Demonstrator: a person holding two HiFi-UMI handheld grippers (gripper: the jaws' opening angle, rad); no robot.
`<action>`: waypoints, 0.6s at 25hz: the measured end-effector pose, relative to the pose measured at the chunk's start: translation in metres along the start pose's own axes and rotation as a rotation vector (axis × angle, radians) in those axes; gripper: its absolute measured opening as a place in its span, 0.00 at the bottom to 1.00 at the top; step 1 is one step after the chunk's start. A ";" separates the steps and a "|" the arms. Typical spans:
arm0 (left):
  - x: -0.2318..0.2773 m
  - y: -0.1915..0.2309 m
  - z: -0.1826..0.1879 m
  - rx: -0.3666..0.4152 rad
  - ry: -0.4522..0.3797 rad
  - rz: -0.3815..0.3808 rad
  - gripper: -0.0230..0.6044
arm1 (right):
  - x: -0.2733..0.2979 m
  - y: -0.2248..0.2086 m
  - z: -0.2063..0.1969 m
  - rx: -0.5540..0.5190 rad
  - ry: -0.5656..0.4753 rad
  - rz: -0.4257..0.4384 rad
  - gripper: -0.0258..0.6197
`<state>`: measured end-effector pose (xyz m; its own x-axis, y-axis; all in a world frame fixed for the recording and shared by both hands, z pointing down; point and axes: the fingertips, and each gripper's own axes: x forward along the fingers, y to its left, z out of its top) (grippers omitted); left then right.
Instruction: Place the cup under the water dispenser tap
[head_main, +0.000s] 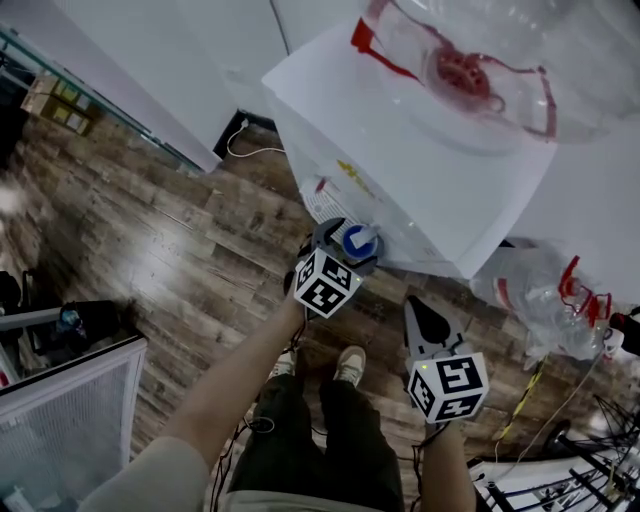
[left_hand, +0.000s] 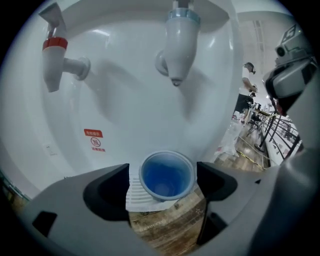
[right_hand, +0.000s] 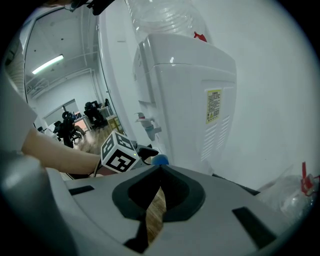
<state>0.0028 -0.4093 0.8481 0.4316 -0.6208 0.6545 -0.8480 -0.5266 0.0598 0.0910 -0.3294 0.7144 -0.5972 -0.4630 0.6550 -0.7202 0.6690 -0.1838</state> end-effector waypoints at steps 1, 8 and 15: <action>-0.003 -0.002 0.000 0.000 0.001 -0.002 0.72 | -0.002 0.000 0.002 -0.002 0.001 -0.002 0.05; -0.049 -0.009 0.011 0.009 0.004 0.003 0.73 | -0.021 0.010 0.030 -0.011 -0.024 -0.008 0.05; -0.124 -0.005 0.050 0.001 -0.057 0.019 0.62 | -0.055 0.033 0.076 -0.031 -0.062 -0.007 0.05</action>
<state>-0.0314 -0.3584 0.7292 0.4328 -0.6627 0.6111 -0.8558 -0.5152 0.0475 0.0734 -0.3257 0.6168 -0.6141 -0.5021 0.6090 -0.7136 0.6829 -0.1565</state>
